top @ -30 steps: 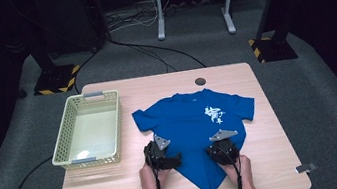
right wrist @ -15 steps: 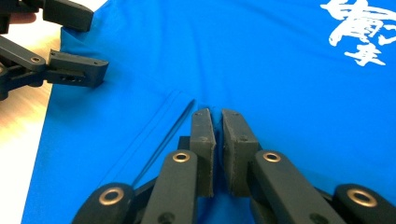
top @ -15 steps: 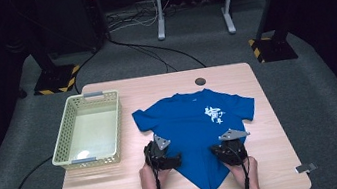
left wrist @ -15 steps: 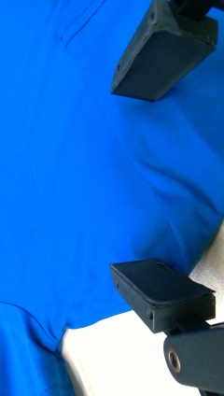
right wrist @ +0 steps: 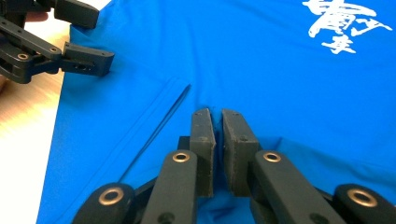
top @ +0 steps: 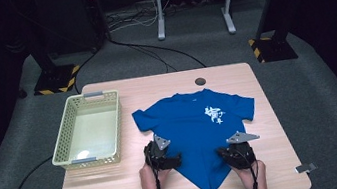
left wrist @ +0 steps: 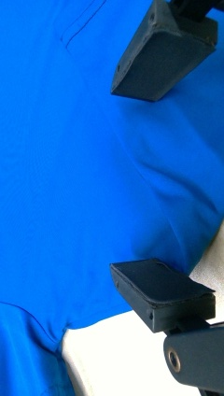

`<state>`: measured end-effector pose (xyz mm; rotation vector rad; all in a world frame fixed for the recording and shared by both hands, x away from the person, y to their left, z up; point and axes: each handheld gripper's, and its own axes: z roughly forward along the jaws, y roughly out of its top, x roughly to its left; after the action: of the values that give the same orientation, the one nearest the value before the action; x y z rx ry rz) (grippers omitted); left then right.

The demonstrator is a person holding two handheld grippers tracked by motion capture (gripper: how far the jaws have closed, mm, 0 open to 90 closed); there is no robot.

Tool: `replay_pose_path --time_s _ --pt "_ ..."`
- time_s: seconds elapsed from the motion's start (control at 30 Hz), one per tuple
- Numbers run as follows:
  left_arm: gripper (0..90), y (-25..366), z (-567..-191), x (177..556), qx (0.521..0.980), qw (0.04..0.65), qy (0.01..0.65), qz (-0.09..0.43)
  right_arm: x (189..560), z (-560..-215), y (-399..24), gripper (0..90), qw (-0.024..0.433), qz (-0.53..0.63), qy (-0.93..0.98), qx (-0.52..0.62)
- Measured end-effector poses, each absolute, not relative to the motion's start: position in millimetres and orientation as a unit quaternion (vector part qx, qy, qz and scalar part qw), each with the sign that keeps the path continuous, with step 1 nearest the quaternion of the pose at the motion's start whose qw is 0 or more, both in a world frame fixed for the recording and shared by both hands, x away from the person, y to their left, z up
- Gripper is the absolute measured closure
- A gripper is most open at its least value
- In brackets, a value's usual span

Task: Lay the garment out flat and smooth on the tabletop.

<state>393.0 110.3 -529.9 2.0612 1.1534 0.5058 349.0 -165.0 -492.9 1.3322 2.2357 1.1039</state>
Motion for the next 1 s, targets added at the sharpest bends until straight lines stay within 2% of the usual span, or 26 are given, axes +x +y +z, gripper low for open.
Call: replay_pose_path --time_s 1.0 --pt "12.9 110.2 -530.0 392.9 0.798 0.355 0.446 0.197 308.2 -482.3 -203.9 84.0 0.164 0.399 0.764 0.479"
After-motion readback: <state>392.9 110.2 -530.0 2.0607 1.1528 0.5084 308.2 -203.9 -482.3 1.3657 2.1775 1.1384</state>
